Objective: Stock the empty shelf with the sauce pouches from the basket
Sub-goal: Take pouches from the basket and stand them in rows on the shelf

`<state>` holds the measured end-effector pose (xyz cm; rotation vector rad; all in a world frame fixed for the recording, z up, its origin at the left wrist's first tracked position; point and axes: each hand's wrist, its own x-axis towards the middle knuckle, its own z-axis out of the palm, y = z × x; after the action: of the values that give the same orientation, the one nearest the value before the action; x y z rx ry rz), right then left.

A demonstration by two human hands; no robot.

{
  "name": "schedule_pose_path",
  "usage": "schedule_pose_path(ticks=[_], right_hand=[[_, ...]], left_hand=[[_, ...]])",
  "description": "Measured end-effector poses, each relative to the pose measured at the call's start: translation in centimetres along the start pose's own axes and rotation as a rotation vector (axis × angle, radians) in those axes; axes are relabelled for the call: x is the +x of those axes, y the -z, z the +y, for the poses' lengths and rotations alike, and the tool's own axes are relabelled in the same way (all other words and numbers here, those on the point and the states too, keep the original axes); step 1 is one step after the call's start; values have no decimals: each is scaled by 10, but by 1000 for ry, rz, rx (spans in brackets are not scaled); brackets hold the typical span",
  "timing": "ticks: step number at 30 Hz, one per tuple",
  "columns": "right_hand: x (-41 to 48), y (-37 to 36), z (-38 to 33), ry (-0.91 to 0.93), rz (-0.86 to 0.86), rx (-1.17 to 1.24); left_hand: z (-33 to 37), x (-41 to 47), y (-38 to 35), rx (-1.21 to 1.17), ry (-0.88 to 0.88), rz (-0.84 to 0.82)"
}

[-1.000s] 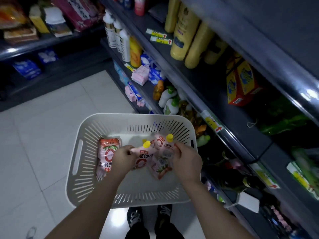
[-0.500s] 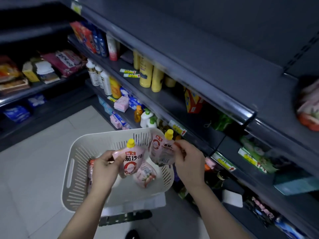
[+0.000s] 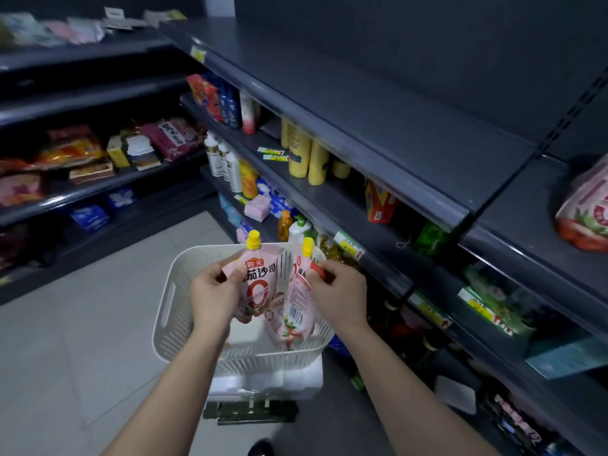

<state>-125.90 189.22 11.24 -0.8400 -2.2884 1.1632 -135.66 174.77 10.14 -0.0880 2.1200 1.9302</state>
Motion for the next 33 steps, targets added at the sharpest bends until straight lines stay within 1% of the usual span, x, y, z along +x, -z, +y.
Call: schedule_pose_path(ticks=[2, 7, 10, 14, 18, 22, 26, 30, 33], right_hand=[[2, -16, -1, -51, -32, 34], [17, -60, 4, -96, -54, 7], [26, -86, 18, -164, -87, -12], [31, -120, 43, -237, -101, -17], [38, -148, 60, -314, -102, -58], [39, -170, 72, -437, -142, -61], [36, -180, 90, -482, -184, -73], [32, -198, 105, -574, -295, 29], [31, -207, 104, -600, -447, 151]], left_hand=[[-10, 9, 0, 40, 34, 23], [-33, 37, 5, 129, 71, 53], [-44, 55, 11, 176, 61, 80], [-74, 82, 11, 246, 103, 86], [-108, 102, 0, 304, 136, 35], [-130, 115, -15, 327, 169, -21], [-145, 125, -17, 328, 243, -64], [-161, 134, -7, 413, 253, -140], [-174, 143, 7, 486, 244, -211]])
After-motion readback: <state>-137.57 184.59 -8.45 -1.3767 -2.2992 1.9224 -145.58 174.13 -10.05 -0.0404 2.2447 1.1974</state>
